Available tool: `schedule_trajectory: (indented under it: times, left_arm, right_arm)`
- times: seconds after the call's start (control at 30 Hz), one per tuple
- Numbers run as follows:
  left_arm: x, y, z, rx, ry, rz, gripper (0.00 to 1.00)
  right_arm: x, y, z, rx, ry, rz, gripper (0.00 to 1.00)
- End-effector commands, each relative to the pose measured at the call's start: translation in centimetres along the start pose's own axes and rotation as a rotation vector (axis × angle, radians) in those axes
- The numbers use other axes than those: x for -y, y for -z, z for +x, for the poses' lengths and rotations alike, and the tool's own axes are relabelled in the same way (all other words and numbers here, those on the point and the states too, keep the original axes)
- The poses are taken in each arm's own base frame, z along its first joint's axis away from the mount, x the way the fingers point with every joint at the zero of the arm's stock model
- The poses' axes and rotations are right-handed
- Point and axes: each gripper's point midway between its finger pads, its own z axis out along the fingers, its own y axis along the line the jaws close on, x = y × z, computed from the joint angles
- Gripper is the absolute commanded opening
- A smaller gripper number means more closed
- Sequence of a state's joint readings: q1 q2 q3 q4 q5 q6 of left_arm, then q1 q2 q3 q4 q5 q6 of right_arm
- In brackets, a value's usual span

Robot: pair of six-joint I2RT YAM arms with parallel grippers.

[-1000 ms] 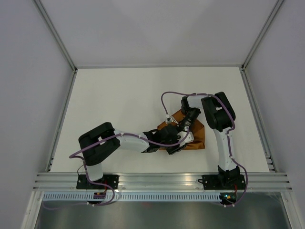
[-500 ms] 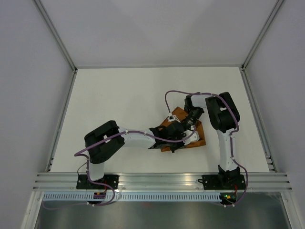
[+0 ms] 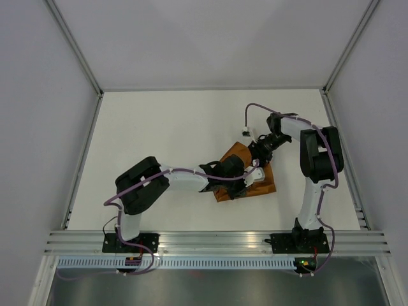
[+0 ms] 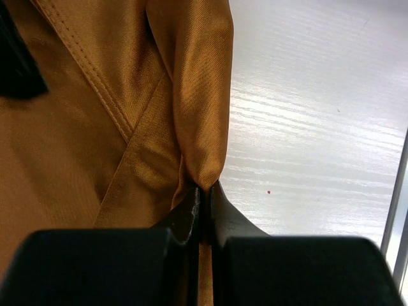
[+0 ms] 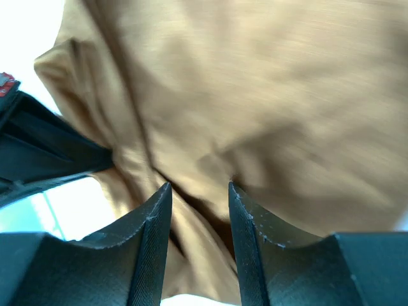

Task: Fold the napkin, place the utensils inside, and roll it up
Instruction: Roll the napkin at the center of the board.

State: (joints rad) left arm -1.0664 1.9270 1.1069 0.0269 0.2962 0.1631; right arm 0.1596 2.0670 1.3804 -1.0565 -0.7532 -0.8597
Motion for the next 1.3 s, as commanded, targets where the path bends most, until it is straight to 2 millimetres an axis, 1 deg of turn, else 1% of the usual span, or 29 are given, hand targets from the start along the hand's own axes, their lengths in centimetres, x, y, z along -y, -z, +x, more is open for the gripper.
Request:
schedule_trajectory:
  times: [0.0,0.03,0.07,0.1,0.13,0.17,0.2,0.23,0.27,0.3,0.37,0.4,0.47,0.5,0.53,0.57,0.63,0.67,0.7,0.73,0.77,0.8,0.83,0.87,0.93,1.0,1.1,1.2,1.27]
  left_arm:
    - [2.1,-0.6,4.0,-0.118,0.136,0.125,0.02]
    - [2.1,-0.6,4.0,-0.116,0.149,0.132,0.02]
    - [2.0,-0.6,4.0,-0.115,0.162,0.141,0.02]
    - [2.6,-0.7,4.3,-0.122,0.193,0.18,0.02]
    - [2.3,-0.6,4.5,-0.125,0.217,0.188,0.02]
    - [2.2,-0.6,4.3,-0.127,0.232,0.197,0.02]
    - [2.6,-0.5,4.2,-0.128,0.261,0.23,0.02]
    - [2.4,-0.4,4.6,-0.139,0.291,0.241,0.02]
    - [2.3,-0.4,4.4,-0.137,0.301,0.251,0.02]
    - [2.6,-0.2,4.2,-0.14,0.35,0.279,0.02]
    - [2.2,0.0,4.3,-0.146,0.403,0.302,0.02]
    - [2.5,0.1,4.2,-0.148,0.432,0.334,0.02]
    - [2.0,0.1,4.4,-0.152,0.49,0.349,0.02]
    - [2.2,0.4,4.2,-0.148,0.511,0.386,0.02]
    - [1.9,0.3,4.6,-0.152,0.541,0.4,0.02]
    - [2.0,0.3,4.7,-0.156,0.568,0.414,0.02]
    - [1.9,0.5,4.7,-0.154,0.603,0.452,0.02]
    - [1.8,0.3,5.0,-0.16,0.629,0.465,0.02]
    - [1.7,0.4,5.1,-0.155,0.654,0.493,0.02]
    - [1.6,0.3,5.2,-0.156,0.666,0.503,0.02]
    - [1.5,0.2,5.2,-0.158,0.688,0.509,0.02]
    - [1.5,0.1,5.5,-0.159,0.708,0.533,0.02]
    - [1.2,0.1,5.7,-0.161,0.731,0.537,0.02]
    - [1.1,0.0,5.9,-0.162,0.741,0.54,0.02]
    - [0.9,-0.2,6.5,-0.162,0.752,0.54,0.02]
    - [0.7,-0.4,6.9,-0.166,0.765,0.535,0.02]
    - [0.5,-0.4,7.3,-0.165,0.787,0.533,0.02]
    - [0.3,-0.6,7.8,-0.169,0.798,0.526,0.02]
    - [0.3,-0.7,8.1,-0.173,0.803,0.521,0.02]
  right_arm:
    - [3.1,3.1,-2.2,0.122,0.007,0.151,0.48]
    - [3.8,4.2,-2.0,0.151,-0.013,0.175,0.48]
    - [4.1,4.8,-2.1,0.167,-0.017,0.19,0.48]
    - [4.3,5.6,-2.4,0.193,-0.008,0.216,0.48]
    - [4.7,6.5,-2.4,0.218,-0.027,0.233,0.48]
    - [4.6,6.8,-2.6,0.228,-0.022,0.244,0.48]
    - [5.2,8.1,-2.4,0.262,-0.029,0.284,0.48]
    - [5.4,8.8,-2.2,0.274,-0.039,0.31,0.48]
    - [5.5,9.2,-2.2,0.285,-0.038,0.328,0.48]
    - [5.3,9.9,-2.3,0.309,-0.017,0.36,0.48]
    - [4.9,10.5,-2.2,0.329,0.012,0.384,0.48]
    - [4.2,10.8,-2.0,0.341,0.038,0.4,0.48]
    - [3.6,11.0,-1.9,0.349,0.082,0.415,0.49]
    - [2.8,11.0,-1.6,0.355,0.106,0.42,0.49]
    - [2.3,11.1,-1.5,0.354,0.131,0.42,0.5]
    - [1.7,10.5,-0.9,0.345,0.166,0.402,0.5]
    - [0.7,10.8,-1.0,0.357,0.222,0.412,0.5]
    - [-0.1,10.1,-0.2,0.343,0.229,0.386,0.49]
    - [-0.9,10.2,-0.2,0.341,0.305,0.391,0.49]
    - [-1.2,9.9,0.1,0.328,0.33,0.387,0.5]
    - [-2.2,9.3,0.8,0.309,0.354,0.37,0.5]
    - [-2.5,9.0,1.2,0.289,0.399,0.378,0.5]
    - [-3.3,8.0,1.6,0.269,0.432,0.369,0.51]
    - [-3.6,7.7,1.9,0.262,0.453,0.376,0.52]
    - [-4.6,6.2,1.9,0.221,0.53,0.374,0.53]
    - [-5.2,5.3,2.4,0.202,0.585,0.398,0.55]
    - [-7.2,3.4,2.4,0.18,0.681,0.378,0.55]
    - [-8.2,2.2,2.5,0.164,0.738,0.383,0.56]
    - [-8.3,1.7,2.8,0.153,0.768,0.398,0.56]
